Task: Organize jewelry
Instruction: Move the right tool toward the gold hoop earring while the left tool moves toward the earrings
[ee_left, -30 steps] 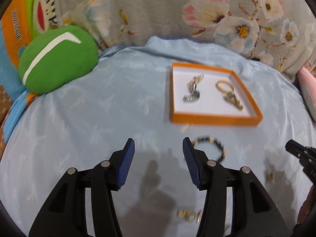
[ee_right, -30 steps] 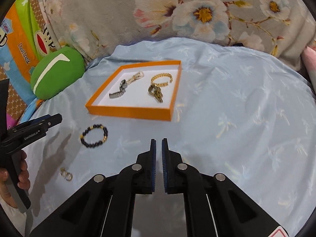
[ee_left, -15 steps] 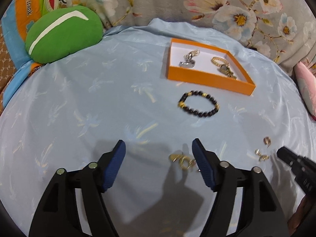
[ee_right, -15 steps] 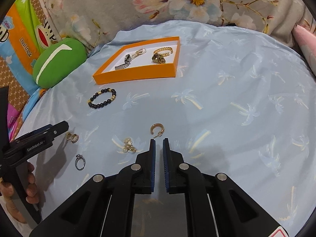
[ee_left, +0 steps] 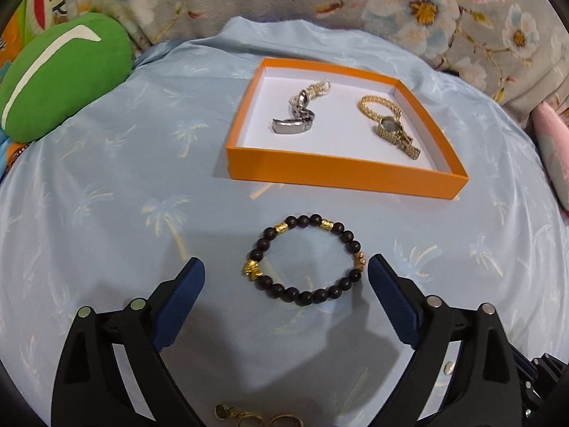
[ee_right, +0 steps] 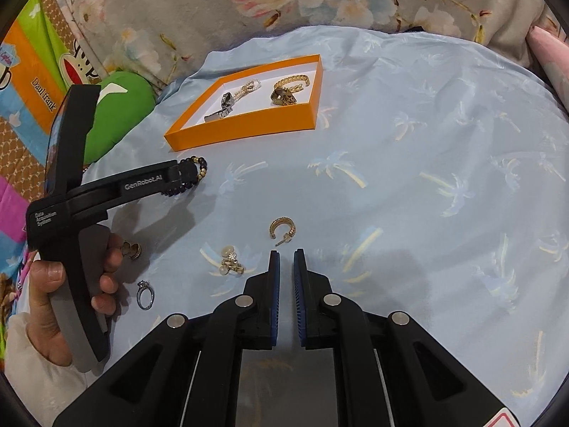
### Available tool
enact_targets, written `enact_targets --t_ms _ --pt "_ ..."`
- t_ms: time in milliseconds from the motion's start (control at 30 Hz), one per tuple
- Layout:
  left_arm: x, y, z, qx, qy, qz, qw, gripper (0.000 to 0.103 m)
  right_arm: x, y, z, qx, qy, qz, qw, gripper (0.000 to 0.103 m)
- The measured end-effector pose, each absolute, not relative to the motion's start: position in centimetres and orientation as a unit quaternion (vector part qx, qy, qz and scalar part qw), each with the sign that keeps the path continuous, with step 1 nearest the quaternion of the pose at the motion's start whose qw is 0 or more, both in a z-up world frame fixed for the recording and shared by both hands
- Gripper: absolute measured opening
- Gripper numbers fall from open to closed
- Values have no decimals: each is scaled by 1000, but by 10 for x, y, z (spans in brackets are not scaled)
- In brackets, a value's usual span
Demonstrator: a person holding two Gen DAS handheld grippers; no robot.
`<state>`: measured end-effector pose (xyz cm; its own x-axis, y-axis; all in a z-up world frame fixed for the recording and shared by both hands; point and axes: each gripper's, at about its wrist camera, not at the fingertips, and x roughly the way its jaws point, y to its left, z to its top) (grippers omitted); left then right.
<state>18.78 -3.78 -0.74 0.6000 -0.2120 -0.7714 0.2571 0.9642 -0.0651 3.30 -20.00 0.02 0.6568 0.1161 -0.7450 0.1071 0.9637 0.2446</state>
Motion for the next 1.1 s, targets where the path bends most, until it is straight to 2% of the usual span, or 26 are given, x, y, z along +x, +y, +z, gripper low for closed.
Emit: enact_targets --t_ms 233,333,400,467,533,600,667,867,1000,1100 --pt "187 -47 -10 54 427 -131 893 88 34 -199 0 135 417 3 899 9" --pt "186 -49 -9 61 424 -129 894 78 34 -199 -1 135 417 3 899 9" --pt "185 -50 -8 63 420 -130 896 67 34 -199 -1 135 417 3 899 9" --pt "185 -50 -8 62 418 -130 897 61 35 -199 -1 136 417 3 899 10" --pt "184 -49 -6 59 415 -131 898 49 35 -199 -1 136 417 3 899 10" --pt "184 -48 -5 54 412 -136 899 28 35 -200 -1 136 416 3 899 10" --pt "184 -47 -5 51 411 -141 899 15 35 -200 -1 137 416 3 899 10" --pt "179 -45 -4 39 412 -159 896 13 35 -200 0 138 414 3 900 10" --pt "170 -37 5 22 405 -165 899 0 33 -201 1 141 408 3 902 10" --pt "163 -31 6 15 406 -169 898 0 34 -200 3 139 406 6 903 10"
